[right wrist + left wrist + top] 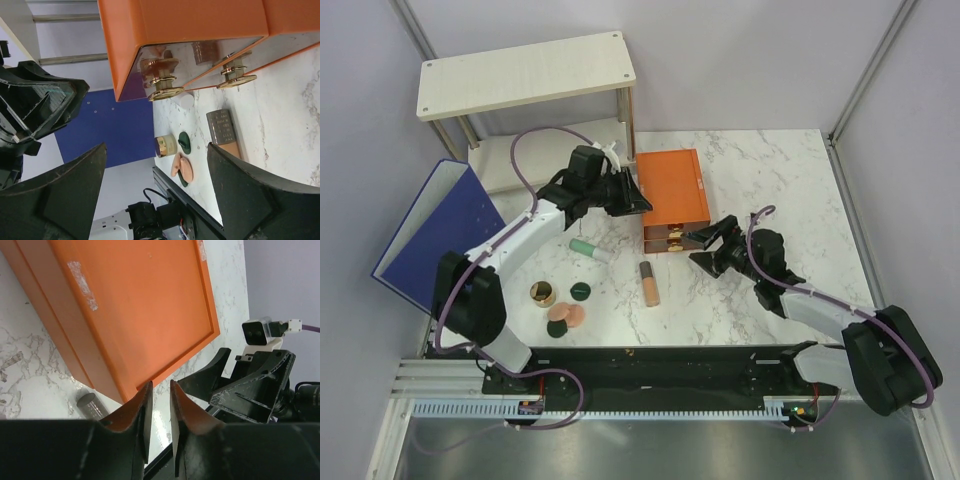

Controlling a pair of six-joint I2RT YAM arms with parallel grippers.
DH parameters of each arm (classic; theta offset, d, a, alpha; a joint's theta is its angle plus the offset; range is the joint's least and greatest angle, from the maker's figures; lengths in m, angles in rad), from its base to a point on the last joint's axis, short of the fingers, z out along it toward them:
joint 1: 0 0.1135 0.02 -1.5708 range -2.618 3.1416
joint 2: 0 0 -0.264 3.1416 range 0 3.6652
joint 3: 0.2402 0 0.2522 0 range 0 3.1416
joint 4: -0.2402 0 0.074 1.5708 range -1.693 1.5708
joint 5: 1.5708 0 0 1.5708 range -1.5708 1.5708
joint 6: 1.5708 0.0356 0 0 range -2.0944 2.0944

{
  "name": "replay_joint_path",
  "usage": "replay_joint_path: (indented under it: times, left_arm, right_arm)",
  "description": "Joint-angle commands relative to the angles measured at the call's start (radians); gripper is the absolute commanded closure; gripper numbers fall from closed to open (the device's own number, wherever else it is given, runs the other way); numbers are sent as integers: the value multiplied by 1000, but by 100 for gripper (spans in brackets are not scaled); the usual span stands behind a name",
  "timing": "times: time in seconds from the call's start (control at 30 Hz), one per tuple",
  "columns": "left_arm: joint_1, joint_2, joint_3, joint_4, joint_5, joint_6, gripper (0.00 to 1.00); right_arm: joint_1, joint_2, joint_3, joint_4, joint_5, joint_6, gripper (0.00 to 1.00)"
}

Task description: Organize the makeup

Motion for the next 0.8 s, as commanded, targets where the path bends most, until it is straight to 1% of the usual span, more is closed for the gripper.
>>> replay_joint_path:
  times: [0.0, 0.23, 0.27, 0.33, 0.37, 0.4, 0.43, 0.47, 0.6, 0.77]
  left_arm:
    - [-11, 8, 75, -50, -106, -37, 75]
    - [-11, 76, 133, -75, -82, -32, 83]
    - [-11, 86, 139, -76, -77, -32, 83]
    - [-13, 106, 150, -75, -62, -26, 84]
    - [-15, 116, 155, -72, -52, -19, 84]
    - [-18, 122, 164, -72, -43, -11, 84]
    - [-18, 134, 168, -72, -40, -3, 83]
    - [-18, 137, 171, -70, -36, 0, 83]
    - [-19, 155, 181, -70, -40, 6, 83]
    - [-19, 165, 176, -72, -37, 7, 83]
  right_arm:
    - [45, 59, 47, 119, 58, 35, 13]
    - [114, 163, 65, 219, 113, 74, 19]
    - [119, 175, 59, 274, 121, 81, 20]
    - [128, 198, 25, 357, 158, 107, 24]
    - [130, 203, 19, 393, 171, 118, 28]
    - [130, 212, 12, 409, 194, 126, 35]
    - [133, 217, -1, 420, 202, 140, 37]
    - [131, 221, -5, 427, 210, 147, 37]
    - [131, 243, -12, 438, 225, 149, 34]
    - [131, 254, -5, 402, 242, 137, 34]
